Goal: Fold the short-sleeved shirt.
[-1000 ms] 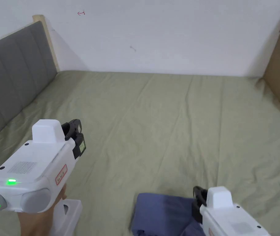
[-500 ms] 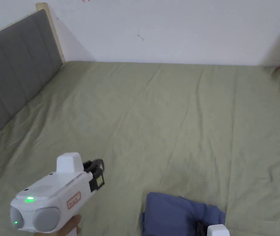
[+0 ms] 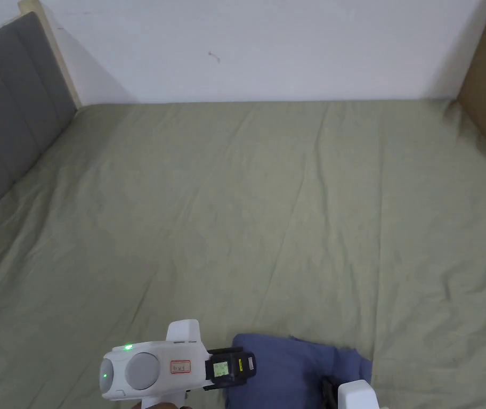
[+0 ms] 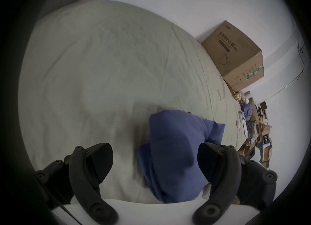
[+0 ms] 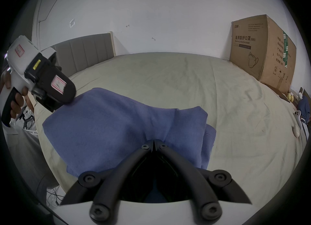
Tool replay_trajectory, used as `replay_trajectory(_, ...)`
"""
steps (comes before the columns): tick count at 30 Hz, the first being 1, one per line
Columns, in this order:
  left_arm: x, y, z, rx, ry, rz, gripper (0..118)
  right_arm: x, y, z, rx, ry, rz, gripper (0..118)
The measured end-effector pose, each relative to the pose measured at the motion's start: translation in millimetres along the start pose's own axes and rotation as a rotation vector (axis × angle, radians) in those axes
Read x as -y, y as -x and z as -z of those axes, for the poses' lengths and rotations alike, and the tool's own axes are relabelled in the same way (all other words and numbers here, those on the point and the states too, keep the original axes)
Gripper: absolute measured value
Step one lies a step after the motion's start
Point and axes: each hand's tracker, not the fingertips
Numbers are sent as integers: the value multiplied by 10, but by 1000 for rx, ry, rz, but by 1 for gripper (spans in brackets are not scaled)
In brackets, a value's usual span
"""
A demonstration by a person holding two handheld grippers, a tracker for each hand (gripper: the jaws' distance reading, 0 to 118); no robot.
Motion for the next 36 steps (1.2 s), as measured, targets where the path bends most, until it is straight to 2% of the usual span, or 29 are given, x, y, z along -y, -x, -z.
replay_trajectory(1,11,-20,39,6,28,5,100,-2,-5,0,-2,1,0,0)
replay_trajectory(5,54,-58,184,77,94,17,47,-13,-8,-1,-3,6,5,0)
replay_trajectory(9,101,-123,145,52,83,25,25,-127,12,-41,-3,33,14,0)
replay_trajectory(12,109,-184,55,44,50,30,20,-281,13,-107,-16,53,14,0)
replay_trajectory(14,18,-110,7,48,26,50,19,-394,17,-222,-52,-13,20,0)
replay_trajectory(17,-132,-4,-170,56,6,43,19,-636,30,-390,-44,-83,-7,0)
replay_trajectory(25,-631,878,-1085,-215,-72,149,18,-1189,60,-552,-19,-208,-34,0)
replay_trajectory(36,-1095,2512,-2335,-589,-115,26,18,-1704,291,-395,-20,-265,-55,0)
